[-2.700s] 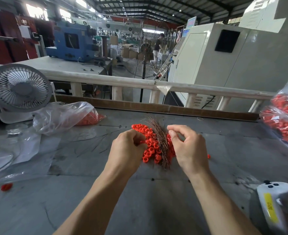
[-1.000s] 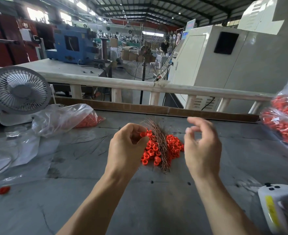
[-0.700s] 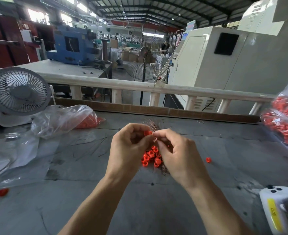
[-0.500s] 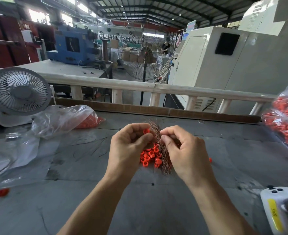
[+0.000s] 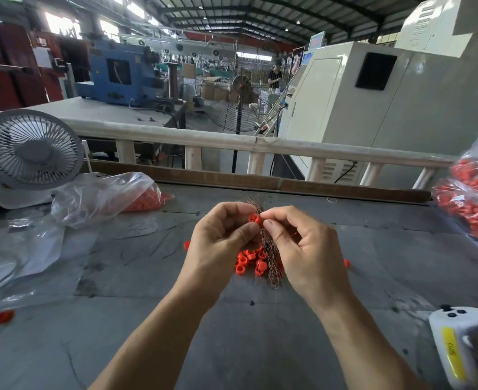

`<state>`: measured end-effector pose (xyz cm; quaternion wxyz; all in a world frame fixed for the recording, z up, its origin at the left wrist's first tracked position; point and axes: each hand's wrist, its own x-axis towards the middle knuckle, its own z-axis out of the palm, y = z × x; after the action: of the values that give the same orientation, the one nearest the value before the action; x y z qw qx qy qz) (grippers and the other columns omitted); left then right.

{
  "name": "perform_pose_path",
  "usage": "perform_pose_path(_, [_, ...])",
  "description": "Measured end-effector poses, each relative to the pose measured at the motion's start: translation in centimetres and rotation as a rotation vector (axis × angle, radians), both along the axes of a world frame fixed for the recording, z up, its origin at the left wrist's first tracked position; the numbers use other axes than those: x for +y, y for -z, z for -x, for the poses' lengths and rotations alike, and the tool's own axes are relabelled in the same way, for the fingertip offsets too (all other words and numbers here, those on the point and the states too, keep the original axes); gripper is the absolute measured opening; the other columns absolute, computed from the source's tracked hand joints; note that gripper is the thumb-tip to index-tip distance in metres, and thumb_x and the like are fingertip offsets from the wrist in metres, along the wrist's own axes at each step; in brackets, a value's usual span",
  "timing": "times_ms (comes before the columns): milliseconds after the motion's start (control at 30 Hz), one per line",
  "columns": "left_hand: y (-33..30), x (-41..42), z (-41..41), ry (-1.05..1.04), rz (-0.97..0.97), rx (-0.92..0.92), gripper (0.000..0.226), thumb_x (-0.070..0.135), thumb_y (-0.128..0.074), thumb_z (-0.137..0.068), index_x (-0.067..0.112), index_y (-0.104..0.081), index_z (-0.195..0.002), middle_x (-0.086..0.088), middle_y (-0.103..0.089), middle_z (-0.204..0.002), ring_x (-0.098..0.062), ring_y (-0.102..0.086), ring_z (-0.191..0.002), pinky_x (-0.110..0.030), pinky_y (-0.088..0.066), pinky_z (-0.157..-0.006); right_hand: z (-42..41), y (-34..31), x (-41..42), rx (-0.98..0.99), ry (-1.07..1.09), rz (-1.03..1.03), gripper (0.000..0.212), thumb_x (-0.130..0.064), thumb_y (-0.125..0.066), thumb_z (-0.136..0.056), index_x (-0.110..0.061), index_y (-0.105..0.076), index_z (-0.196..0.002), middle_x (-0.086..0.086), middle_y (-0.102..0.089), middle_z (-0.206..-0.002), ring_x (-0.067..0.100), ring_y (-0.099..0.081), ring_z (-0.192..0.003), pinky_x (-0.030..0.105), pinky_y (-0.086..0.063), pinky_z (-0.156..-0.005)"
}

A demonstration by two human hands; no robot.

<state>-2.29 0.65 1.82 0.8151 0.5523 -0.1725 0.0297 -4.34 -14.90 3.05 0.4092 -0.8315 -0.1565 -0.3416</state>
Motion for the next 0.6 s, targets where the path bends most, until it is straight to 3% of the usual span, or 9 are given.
perform_pose_path(600, [0.3,0.18,-0.17,0.021,-0.026,0.007,0.024,0.008,-0.069,-0.089,0.019,-0.079,-0.108,-0.018,-0.073,-0.098,-0.018,-0.069,-0.079,-0.026,-0.058,-0.076,-0.02,0.09,0.14,-0.01,0.047,0.051,0.01,-0.017,-0.074,-0.094,-0.026,-0.077,-0.097,-0.016,-0.072,-0.087,0.003,-0.068,-0.085,0.016,-0.052,-0.072])
